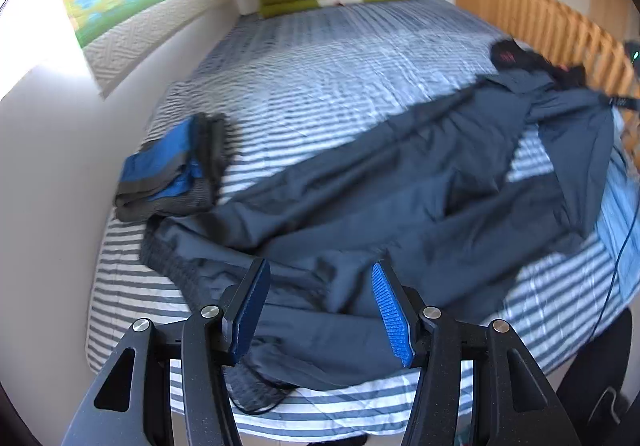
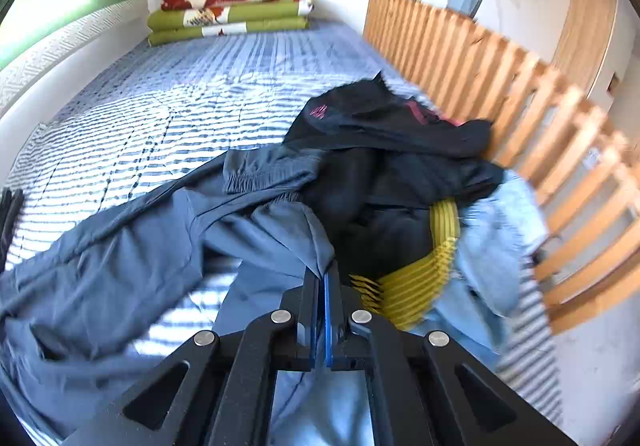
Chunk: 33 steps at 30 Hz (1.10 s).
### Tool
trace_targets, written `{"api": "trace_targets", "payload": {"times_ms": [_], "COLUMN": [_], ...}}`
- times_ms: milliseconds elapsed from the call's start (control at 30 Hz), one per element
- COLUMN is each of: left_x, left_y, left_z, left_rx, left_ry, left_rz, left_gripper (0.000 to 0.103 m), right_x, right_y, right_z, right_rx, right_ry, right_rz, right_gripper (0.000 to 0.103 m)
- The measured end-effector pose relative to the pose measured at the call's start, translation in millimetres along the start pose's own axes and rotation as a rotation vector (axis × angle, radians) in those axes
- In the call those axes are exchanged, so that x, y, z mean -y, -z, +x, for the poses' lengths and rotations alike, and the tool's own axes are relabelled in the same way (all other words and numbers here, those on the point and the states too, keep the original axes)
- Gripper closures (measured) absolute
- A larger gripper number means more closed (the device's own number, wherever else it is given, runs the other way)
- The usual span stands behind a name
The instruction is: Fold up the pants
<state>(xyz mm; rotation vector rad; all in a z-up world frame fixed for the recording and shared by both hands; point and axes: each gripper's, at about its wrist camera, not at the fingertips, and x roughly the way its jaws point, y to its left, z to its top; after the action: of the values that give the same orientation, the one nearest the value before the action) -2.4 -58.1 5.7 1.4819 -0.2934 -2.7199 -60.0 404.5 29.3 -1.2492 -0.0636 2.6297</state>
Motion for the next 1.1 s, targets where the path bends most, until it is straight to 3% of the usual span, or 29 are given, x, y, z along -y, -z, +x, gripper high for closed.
{"api": "trace_targets", "payload": {"times_ms": [200,333,500,567,867,1100], "left_x": [31,26,7,-2,-32,-67], "left_y": [7,15,35,45,85,102], "left_z": [5,15,39,48,67,79], "left_rx": [0.015,0.008,-0.050,-0.071,-0.137,-0.179], "left_ry": [0.035,0.026,-0.034,-0.047,-0.098,-0.117], "left_rz": [0.053,0.050,0.030,0.014,-0.035,-0.130], "left_gripper": [0.045,0.043,0.043,0.043,0.043,0.043], "right_x": [1,0,-4,-6,-6,22], "right_y": [38,51,63,68,83,82], "right_z": [-62,-97,-130,-137,-143,-133], "right_rx": [0.045,0.095,0.142,0.157,0.145,0.137], "right_ry": [0.030,0.102,0.120,0.139,0.064,0.048], "right_rz": [0.015,0.000,-0.016,-0.033,-0.056,-0.003], "right_gripper": [0.101,0.101,0.101,0.101,0.101,0.101]}}
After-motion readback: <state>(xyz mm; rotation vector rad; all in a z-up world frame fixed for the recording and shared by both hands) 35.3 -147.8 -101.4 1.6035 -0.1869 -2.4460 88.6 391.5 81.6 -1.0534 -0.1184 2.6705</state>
